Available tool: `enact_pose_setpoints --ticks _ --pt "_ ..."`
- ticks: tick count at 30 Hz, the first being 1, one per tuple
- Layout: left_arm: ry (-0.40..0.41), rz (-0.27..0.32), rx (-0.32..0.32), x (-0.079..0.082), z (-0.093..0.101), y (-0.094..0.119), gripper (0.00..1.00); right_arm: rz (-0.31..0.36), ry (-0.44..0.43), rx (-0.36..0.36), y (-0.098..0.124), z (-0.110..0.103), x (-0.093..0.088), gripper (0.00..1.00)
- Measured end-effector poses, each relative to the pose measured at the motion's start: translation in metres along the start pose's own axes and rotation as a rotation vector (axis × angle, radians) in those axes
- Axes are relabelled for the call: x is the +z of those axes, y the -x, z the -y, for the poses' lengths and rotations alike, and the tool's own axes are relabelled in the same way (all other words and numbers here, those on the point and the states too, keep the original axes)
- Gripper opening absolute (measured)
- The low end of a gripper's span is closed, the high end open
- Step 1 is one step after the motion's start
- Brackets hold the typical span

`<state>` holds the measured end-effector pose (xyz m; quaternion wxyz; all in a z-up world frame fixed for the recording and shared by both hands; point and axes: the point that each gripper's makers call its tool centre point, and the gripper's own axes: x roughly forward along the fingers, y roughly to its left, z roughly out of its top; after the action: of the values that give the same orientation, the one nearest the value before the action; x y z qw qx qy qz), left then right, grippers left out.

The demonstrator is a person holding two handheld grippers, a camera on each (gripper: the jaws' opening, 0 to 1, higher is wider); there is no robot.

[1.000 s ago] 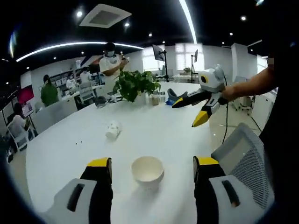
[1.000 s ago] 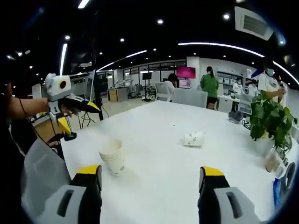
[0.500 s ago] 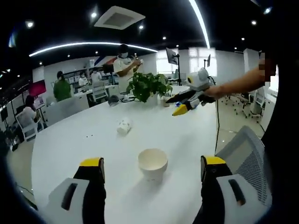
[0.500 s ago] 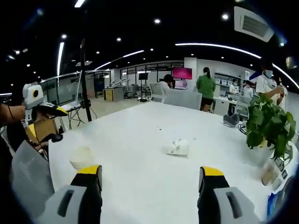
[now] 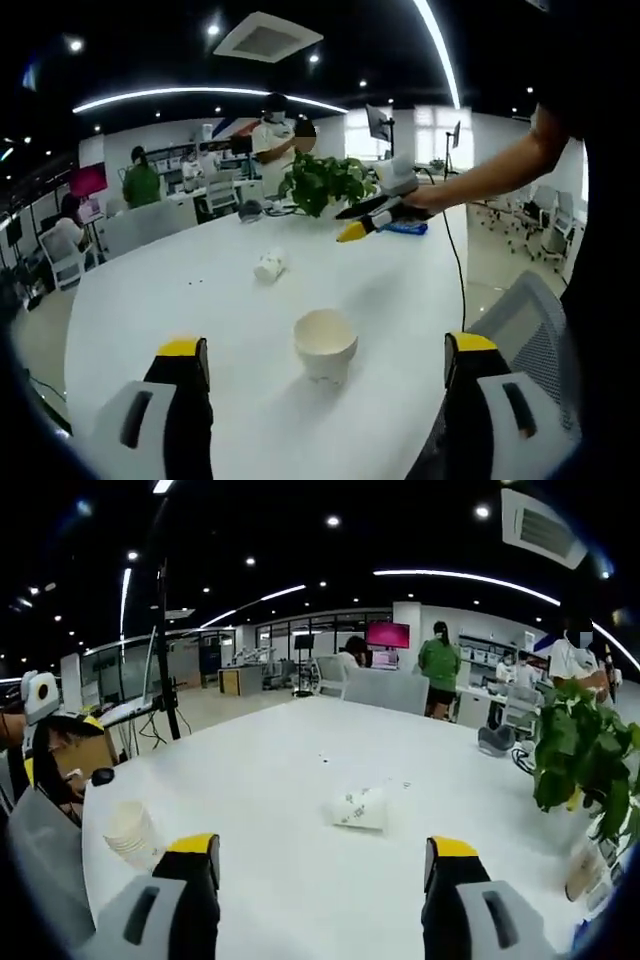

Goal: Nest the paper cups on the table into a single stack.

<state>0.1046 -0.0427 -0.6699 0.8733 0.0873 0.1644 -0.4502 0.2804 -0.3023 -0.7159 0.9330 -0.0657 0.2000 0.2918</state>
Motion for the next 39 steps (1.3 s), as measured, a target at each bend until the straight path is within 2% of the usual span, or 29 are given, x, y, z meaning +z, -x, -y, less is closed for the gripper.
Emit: enact_pose_setpoints --ticks 12,22,39 --pt "-0.004 0.014 0.0 -0.001 -0.007 -0.01 0.99 -0.013 -0.005 0.002 -0.042 0.021 -0.005 0.81" --pt "-0.008 0.002 0.005 -0.006 -0.016 -0.014 0.99 -0.009 -0.008 0.03 -0.083 0.038 -0.008 0.75" --pt "0.026 0.005 -0.009 -0.008 -0.022 -0.026 0.99 -0.013 0.014 0.078 -0.133 0.057 -0.008 0.62"
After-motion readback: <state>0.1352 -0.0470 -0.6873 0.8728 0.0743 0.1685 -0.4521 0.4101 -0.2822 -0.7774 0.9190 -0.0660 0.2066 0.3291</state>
